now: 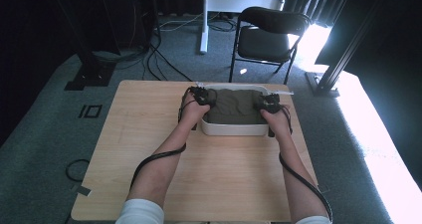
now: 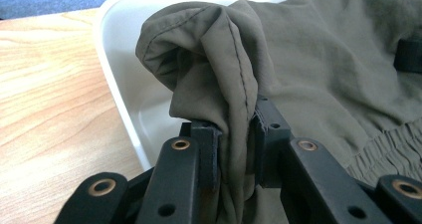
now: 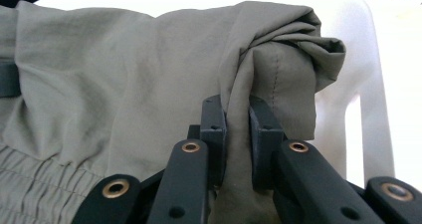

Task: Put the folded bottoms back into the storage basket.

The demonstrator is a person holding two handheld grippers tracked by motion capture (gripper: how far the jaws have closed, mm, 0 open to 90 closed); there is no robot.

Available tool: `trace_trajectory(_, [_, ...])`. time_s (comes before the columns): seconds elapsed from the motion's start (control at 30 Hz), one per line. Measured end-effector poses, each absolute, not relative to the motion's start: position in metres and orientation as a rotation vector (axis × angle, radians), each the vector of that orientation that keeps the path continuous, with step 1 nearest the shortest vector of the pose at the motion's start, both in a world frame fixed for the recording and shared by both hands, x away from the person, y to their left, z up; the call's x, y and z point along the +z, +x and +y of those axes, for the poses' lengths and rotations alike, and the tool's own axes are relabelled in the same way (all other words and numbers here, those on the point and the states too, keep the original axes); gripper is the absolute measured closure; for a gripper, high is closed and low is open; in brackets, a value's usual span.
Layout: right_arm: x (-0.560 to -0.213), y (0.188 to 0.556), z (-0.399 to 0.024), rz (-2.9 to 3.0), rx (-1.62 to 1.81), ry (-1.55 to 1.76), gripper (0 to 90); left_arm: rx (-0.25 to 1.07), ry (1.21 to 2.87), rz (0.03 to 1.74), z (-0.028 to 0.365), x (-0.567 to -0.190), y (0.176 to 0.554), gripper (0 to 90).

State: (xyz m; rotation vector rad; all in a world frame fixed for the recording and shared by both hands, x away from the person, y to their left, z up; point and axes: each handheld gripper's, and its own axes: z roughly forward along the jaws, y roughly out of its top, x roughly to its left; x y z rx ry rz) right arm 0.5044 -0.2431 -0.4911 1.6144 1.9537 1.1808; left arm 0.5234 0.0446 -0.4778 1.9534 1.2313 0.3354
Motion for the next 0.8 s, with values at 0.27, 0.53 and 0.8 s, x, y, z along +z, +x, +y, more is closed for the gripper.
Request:
trace_trajectory(0.27, [-0.493, 0.507, -0.237, 1.947, 1.082, 1.622, 79.3, 0.366, 1.985, 1.224, 0.040, -0.482, 0.525, 74.8])
trace_trajectory(0.53, [-0.492, 0.508, -0.236, 1.944, 1.105, 1.654, 61.5, 0.393, 1.983, 1.219, 0.033, -0.482, 0.524, 60.7])
trace_trajectory(0.8, [-0.479, 0.505, -0.238, 1.889, 1.226, 1.576, 35.7, 0.461, 1.859, 1.100, 0.041, -0.469, 0.521, 33.4])
